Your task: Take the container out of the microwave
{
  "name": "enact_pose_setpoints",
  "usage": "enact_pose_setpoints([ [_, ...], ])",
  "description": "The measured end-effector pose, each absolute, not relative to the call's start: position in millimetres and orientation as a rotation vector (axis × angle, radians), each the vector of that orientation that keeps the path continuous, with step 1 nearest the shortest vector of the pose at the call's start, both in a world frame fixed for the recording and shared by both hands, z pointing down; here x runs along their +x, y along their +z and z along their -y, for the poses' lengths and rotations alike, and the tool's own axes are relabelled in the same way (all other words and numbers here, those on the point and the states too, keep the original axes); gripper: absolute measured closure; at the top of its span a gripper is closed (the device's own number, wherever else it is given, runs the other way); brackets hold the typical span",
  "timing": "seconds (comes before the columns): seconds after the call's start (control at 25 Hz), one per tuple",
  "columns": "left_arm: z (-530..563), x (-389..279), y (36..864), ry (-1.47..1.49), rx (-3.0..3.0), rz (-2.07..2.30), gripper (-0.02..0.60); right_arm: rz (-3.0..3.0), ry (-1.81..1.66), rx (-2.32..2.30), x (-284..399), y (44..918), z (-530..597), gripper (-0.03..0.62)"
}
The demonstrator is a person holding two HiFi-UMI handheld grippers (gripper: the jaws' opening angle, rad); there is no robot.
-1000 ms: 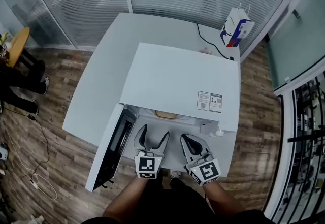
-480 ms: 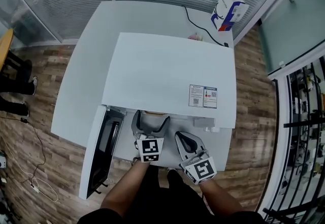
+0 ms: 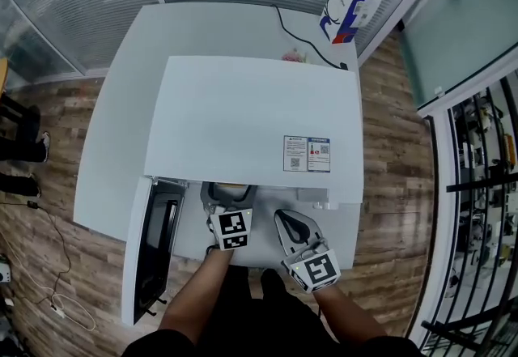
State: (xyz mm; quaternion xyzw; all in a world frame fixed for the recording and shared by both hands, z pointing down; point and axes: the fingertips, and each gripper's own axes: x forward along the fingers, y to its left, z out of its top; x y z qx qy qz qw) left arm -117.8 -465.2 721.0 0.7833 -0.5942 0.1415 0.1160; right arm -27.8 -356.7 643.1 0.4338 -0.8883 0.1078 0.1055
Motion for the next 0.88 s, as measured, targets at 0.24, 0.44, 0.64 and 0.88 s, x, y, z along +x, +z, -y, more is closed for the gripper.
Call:
enact_pose_setpoints([
  [0.24, 460, -113, 713, 0.400, 2.319, 1.735, 0.114, 2.611, 0.312, 1.272, -25, 644, 352, 0.595],
  [0.44, 441, -110, 703, 0.386, 2.330, 1.729, 0.115, 2.621, 0.298, 1.268, -26, 639, 346, 0.595],
  [0.64, 414, -110, 692, 0.404, 2.339, 1.722, 0.117, 2.645, 0.267, 1.253, -25, 629, 341, 0.595],
  [0.88, 377, -109, 684, 0.382, 2.332, 1.720, 0.117, 2.682, 0.204, 1.249, -24, 611, 341, 0.595],
])
